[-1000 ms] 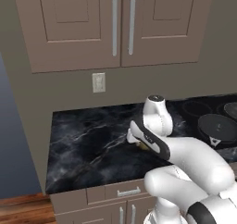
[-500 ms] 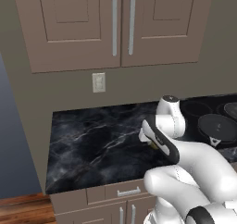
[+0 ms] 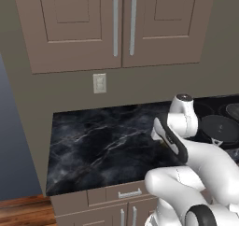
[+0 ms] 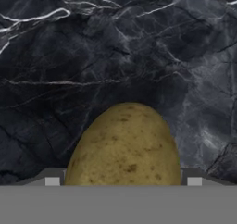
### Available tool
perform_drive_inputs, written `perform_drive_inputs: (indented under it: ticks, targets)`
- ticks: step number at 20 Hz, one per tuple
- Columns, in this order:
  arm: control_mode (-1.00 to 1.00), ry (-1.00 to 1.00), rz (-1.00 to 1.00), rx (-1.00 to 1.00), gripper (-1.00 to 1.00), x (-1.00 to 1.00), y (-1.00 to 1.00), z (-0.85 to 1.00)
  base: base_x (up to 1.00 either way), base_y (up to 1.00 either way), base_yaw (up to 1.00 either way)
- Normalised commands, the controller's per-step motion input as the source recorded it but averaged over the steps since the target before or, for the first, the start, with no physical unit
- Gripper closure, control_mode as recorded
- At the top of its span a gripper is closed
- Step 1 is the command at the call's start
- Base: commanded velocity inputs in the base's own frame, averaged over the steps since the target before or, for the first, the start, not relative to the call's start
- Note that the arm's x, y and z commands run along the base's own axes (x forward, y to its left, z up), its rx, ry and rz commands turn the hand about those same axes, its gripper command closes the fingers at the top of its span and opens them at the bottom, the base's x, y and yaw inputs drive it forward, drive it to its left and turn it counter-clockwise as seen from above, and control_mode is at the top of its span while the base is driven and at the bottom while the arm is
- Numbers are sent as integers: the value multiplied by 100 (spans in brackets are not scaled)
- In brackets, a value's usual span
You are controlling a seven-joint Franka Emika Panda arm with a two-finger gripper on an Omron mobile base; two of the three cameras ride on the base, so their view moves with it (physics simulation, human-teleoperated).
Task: Place both pans onto different burners. Then place the potato and the chicken drumstick on different pans.
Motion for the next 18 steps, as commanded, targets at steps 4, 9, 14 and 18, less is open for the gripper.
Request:
perform_drive_inputs:
  ticks: [4,9,14,18]
  targets:
    - [-100,0,-9,-4,100,0,-38,13,0,0,0]
    - [-100,0,-12,-6,100,0,-38,12,0,0,0]
    - [-100,0,-12,-5,100,0,-37,14,0,0,0]
    - [-100,0,-7,-1,100,0,-42,26,0,0,0]
